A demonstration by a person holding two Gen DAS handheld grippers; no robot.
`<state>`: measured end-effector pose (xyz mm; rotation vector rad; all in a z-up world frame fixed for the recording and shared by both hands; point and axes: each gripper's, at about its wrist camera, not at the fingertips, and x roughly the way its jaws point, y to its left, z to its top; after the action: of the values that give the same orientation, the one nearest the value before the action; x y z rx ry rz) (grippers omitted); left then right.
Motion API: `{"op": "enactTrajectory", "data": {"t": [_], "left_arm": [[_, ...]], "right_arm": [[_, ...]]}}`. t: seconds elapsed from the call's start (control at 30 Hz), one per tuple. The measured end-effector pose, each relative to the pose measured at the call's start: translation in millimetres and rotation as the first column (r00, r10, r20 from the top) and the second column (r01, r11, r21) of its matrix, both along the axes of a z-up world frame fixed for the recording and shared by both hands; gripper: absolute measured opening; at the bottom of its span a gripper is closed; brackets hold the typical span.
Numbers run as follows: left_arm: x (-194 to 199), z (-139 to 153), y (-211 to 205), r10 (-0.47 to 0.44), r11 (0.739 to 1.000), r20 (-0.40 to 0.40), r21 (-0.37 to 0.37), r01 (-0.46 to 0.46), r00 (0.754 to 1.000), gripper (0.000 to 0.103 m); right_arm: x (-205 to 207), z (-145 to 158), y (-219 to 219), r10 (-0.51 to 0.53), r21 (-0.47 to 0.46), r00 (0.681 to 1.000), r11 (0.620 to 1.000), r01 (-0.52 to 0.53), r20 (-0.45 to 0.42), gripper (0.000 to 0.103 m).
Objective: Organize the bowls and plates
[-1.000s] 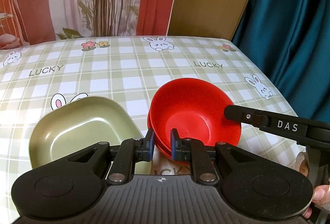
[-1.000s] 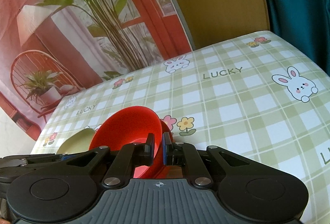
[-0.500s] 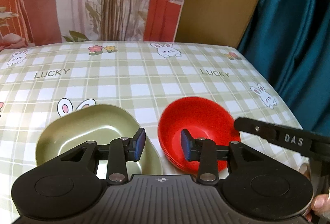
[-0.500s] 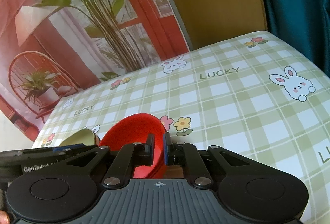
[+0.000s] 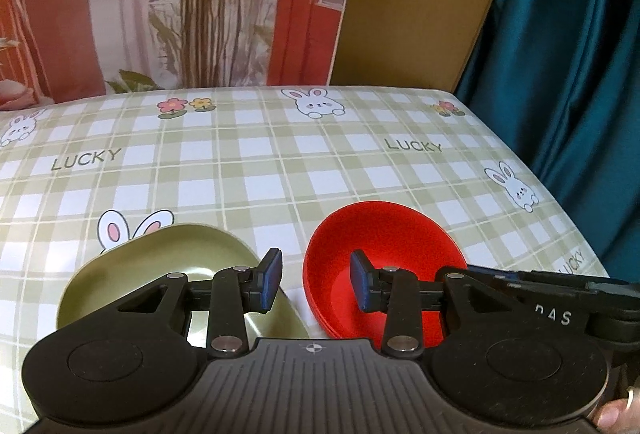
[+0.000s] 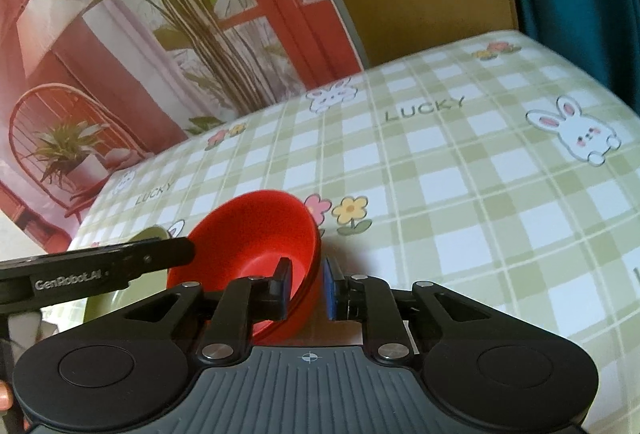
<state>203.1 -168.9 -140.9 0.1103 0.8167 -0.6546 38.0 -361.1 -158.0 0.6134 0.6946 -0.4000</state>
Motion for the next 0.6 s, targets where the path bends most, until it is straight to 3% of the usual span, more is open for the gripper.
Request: {"op": "enactTrajectory", "data": {"t": [0.33,0.6], "left_arm": [[22,-12,-16,-0.035,0.998,-0.072,0.053,0.039,0.997,0.039],[25,-18,-20,-0.046,0.998,-0.125,0.043,0.052,0.991,0.038]], "right_arm": [[2,-2,-2,0.002,0.022,1.0,1.0,-0.002,-0.003,0.016],[2,-3,-3,0.001,0.028,1.0,1.0,-0.001,-0.003,0.016]]}}
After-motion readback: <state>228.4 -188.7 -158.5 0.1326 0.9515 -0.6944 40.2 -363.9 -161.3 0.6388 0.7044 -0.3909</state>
